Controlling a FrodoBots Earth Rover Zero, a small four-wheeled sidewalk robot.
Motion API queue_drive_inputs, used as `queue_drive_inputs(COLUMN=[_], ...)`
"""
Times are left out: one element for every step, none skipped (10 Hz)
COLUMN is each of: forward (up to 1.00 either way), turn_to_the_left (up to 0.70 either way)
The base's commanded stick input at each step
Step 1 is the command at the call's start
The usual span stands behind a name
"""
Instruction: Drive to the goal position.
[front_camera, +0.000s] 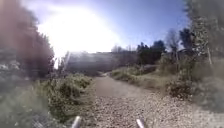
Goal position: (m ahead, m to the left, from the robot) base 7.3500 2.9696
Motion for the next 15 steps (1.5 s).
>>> queue_drive_inputs(forward=[0.5,0.5,0.5,0.5,0.5,0.5,0.5,0.5,0.5,0.5,0.5,0.5,0.5,0.5,0.5], turn_to_the_left=[0.0,0.0,0.0,0.0,0.0,0.0,0.0,0.0,0.0,0.0,0.0,0.0,0.0,0.0,0.0])
